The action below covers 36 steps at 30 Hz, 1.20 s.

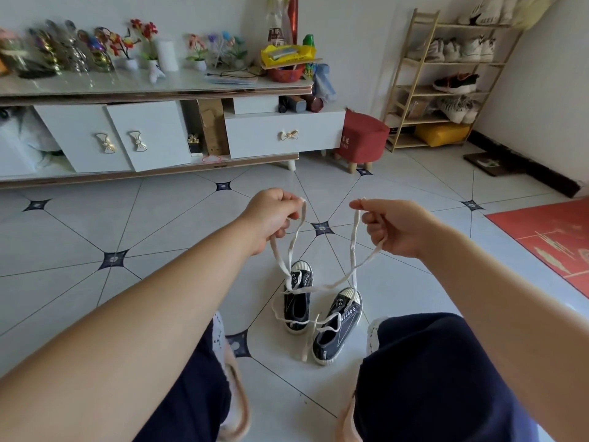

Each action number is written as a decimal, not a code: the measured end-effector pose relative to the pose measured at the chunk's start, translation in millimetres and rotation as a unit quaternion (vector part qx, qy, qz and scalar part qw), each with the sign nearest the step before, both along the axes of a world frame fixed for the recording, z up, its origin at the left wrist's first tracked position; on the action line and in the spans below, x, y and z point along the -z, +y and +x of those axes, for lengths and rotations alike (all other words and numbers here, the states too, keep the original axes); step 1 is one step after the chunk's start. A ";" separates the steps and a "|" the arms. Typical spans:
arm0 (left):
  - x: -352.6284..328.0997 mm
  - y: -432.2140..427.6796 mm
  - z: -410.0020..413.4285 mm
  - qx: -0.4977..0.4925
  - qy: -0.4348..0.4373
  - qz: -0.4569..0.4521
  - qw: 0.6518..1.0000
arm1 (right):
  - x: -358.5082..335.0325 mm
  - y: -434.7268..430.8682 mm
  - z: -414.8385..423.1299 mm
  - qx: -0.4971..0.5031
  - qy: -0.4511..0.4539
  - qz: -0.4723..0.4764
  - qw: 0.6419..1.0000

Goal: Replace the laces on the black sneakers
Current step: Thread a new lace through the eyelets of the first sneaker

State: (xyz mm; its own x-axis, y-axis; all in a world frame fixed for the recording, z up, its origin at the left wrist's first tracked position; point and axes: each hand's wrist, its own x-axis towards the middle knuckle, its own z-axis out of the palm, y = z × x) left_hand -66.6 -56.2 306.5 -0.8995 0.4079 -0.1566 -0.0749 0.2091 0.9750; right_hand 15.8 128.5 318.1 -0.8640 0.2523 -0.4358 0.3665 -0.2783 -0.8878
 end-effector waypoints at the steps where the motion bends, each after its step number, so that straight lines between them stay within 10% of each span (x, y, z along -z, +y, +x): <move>1: 4.9 1.3 -4.9 0.015 0.007 -0.023 1.000 | 4.3 3.6 -2.7 -0.005 -0.005 0.020 1.000; 8: 44.8 31.8 -53.4 0.167 0.005 -0.186 0.968 | 46.6 28.8 -35.9 -0.135 -0.080 0.158 0.975; 16: 112.8 61.1 -122.5 0.291 -0.012 -0.304 0.907 | 112.3 62.8 -91.5 -0.139 -0.128 0.040 0.981; 20: 158.2 77.9 -144.2 0.384 0.076 -0.432 0.812 | 157.3 62.7 -108.0 -0.113 -0.142 -0.027 0.983; 24: 202.7 94.8 -146.6 0.309 -0.151 -0.252 0.905 | 207.9 48.4 -109.4 -0.140 -0.133 0.036 0.981; 27: 234.0 101.5 -139.5 0.254 -0.324 -0.178 0.894 | 236.1 31.7 -104.9 -0.168 -0.106 0.132 0.971; 36: 287.2 101.1 -131.5 0.111 -0.357 -0.069 0.925 | 315.8 42.4 -72.6 -0.283 -0.140 0.477 0.820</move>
